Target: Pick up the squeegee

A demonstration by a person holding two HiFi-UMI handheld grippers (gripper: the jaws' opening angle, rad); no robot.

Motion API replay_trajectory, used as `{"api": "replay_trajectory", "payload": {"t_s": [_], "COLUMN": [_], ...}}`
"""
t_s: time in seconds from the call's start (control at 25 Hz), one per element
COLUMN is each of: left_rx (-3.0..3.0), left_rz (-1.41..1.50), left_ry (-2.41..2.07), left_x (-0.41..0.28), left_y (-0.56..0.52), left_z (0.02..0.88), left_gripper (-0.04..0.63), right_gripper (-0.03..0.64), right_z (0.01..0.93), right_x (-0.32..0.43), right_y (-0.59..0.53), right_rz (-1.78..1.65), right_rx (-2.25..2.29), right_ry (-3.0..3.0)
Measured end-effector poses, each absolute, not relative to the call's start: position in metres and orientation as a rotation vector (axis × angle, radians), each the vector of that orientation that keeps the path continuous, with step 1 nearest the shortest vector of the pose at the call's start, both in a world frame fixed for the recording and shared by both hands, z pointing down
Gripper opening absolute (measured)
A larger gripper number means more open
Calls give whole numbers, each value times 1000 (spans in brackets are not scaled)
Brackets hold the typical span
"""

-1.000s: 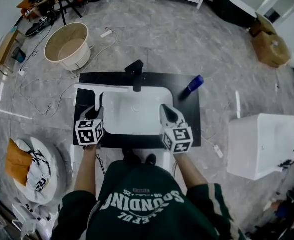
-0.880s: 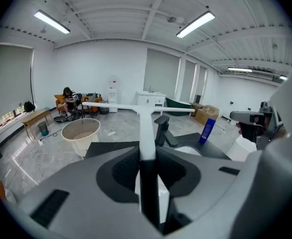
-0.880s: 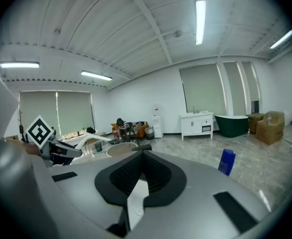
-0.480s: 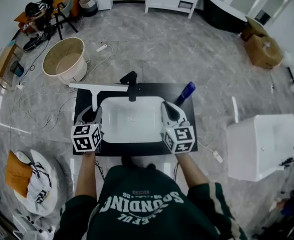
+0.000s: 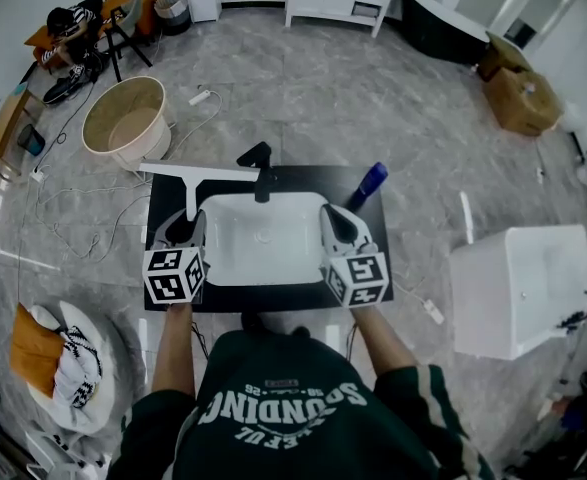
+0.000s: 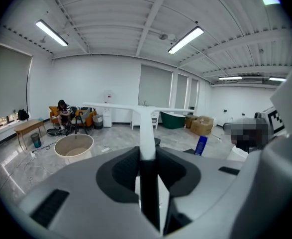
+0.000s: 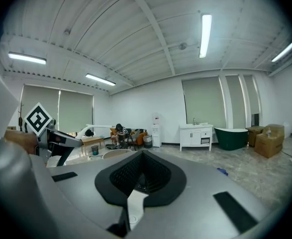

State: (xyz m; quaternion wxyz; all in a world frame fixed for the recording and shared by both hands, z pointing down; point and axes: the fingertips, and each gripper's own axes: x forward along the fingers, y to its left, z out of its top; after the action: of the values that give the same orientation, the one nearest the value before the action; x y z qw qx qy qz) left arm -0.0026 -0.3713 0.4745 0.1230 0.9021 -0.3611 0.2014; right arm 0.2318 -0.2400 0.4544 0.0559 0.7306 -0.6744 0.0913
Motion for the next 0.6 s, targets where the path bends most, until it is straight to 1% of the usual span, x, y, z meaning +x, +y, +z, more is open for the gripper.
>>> {"api": "replay_trajectory", "payload": {"t_s": [0.6], "left_rx": [2624], "left_rz": [602], "left_ry": [-1027], "left_x": [-1], "left_y": [-374], "left_z": [481], "left_gripper": [89], "right_gripper": [0], "right_z": [461], "right_x": [225], "right_y": [-247], "right_rz": [306], "right_rx": [2182], "right_ry": [-2064]}}
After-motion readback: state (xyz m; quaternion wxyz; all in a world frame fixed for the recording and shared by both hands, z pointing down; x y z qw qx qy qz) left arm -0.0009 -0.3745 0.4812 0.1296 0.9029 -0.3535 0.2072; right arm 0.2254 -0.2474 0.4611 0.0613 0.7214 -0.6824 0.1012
